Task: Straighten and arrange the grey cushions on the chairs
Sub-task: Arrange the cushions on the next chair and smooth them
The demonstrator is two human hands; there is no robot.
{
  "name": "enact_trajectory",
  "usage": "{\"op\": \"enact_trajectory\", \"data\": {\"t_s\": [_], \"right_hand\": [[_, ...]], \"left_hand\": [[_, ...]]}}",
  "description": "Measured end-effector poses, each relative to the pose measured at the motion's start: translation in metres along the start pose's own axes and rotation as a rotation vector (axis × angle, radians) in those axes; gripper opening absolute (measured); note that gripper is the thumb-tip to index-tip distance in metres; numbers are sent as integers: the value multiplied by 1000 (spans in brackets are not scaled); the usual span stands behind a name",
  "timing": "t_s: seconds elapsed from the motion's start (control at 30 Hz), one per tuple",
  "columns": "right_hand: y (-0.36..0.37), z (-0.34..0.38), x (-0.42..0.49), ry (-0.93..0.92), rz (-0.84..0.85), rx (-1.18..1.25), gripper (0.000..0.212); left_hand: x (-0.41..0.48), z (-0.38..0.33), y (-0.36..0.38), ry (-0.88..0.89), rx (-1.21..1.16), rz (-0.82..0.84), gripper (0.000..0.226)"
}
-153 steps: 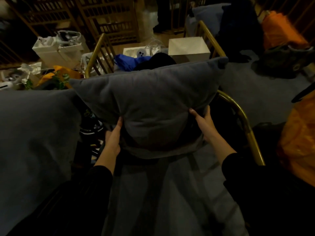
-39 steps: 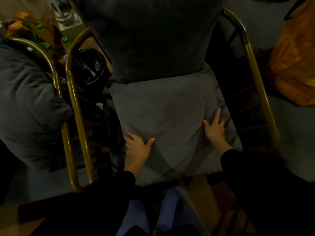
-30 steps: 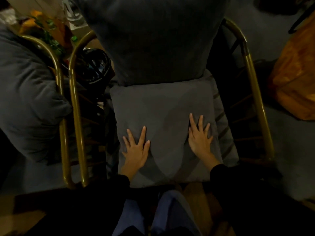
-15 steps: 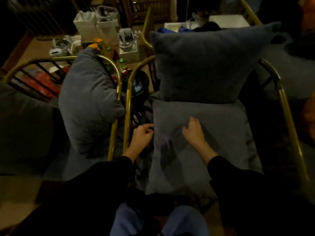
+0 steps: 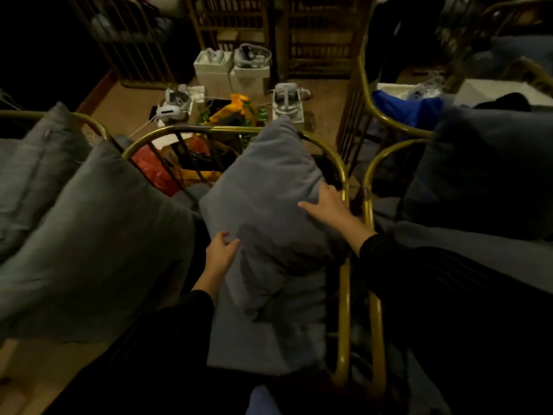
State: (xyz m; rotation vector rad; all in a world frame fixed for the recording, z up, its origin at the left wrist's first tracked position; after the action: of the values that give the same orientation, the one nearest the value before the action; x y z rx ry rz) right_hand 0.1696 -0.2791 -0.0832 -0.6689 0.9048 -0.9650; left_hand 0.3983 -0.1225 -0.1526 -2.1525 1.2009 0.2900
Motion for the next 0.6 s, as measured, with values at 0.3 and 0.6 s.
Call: {"op": "enact_trajectory", "data": {"t_s": [0.3,0.6], "right_hand": [[28,-8,54,212,53,-16,137],[51,-22,79,221,-16,-150,121]], "left_hand": [[88,60,11,-248,-347,159,71],[146,108,33,-452,-681,54,125]]}}
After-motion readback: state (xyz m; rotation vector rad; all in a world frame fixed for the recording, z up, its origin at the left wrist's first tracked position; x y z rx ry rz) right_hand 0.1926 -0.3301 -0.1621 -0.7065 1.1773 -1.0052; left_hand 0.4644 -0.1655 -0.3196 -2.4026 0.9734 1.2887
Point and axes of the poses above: each hand's wrist, its own x-axis towards the middle knuckle, its own y-axis out of the palm, z = x × y, the point moved 4 cm from there along x, towards the middle knuckle, and after that the axes turned 6 degrees about -x, right-handed, at the moved point
